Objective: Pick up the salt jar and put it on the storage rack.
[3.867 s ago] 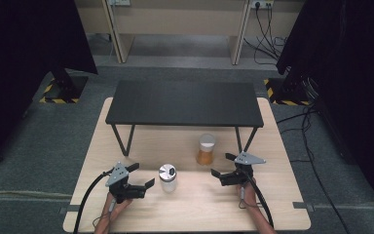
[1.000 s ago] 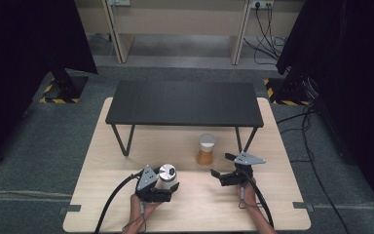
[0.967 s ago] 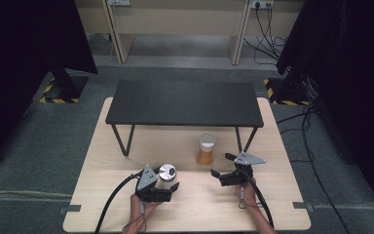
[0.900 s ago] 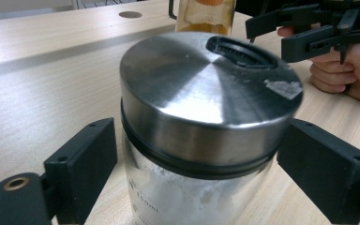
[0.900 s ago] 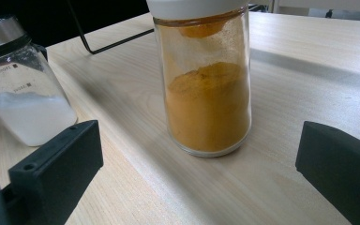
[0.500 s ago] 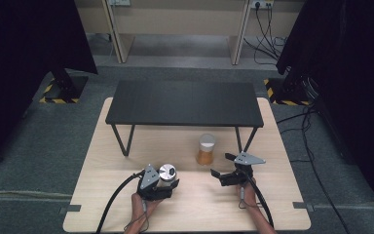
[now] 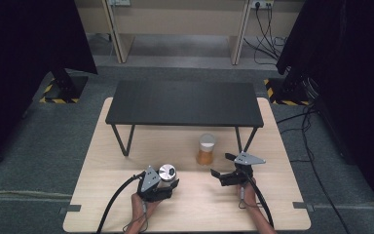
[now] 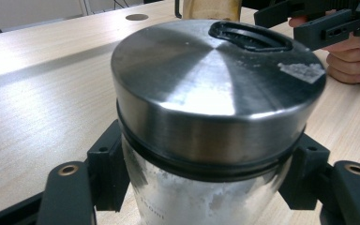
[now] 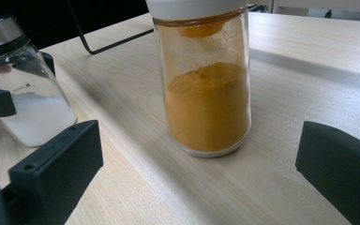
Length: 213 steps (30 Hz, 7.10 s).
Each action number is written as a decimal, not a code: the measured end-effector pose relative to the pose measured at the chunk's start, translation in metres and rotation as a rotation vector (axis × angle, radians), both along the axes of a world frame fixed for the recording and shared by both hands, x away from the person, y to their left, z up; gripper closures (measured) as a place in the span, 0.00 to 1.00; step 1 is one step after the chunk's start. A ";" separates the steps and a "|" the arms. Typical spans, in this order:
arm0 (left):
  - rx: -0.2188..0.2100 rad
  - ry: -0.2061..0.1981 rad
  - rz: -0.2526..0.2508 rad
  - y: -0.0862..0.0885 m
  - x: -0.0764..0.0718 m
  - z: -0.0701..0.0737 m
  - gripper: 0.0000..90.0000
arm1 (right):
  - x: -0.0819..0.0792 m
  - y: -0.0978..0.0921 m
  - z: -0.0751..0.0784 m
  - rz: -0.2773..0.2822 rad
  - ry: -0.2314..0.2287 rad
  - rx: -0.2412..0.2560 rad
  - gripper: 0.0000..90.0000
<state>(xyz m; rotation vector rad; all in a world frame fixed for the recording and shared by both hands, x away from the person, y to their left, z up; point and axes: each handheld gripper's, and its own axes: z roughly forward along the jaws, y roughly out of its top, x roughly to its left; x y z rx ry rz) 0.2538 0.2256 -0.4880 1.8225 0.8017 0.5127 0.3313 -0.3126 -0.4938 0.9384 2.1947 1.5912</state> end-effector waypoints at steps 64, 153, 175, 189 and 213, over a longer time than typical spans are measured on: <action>-0.090 -0.028 -0.059 0.026 0.058 0.225 0.35 | 0.000 0.000 0.000 0.000 0.000 0.001 0.01; -0.072 0.105 0.294 0.019 0.168 0.245 0.00 | 0.000 -0.002 -0.002 -0.007 -0.001 0.019 0.01; 0.001 0.008 0.237 0.038 0.095 0.261 0.01 | -0.001 -0.001 -0.002 -0.007 -0.004 0.012 0.01; -0.082 0.044 0.130 0.066 0.061 0.227 0.01 | -0.001 0.000 -0.001 -0.009 -0.003 0.009 0.01; -0.106 0.050 -0.019 0.081 0.012 0.159 0.00 | -0.001 0.001 -0.001 -0.008 -0.008 0.001 0.01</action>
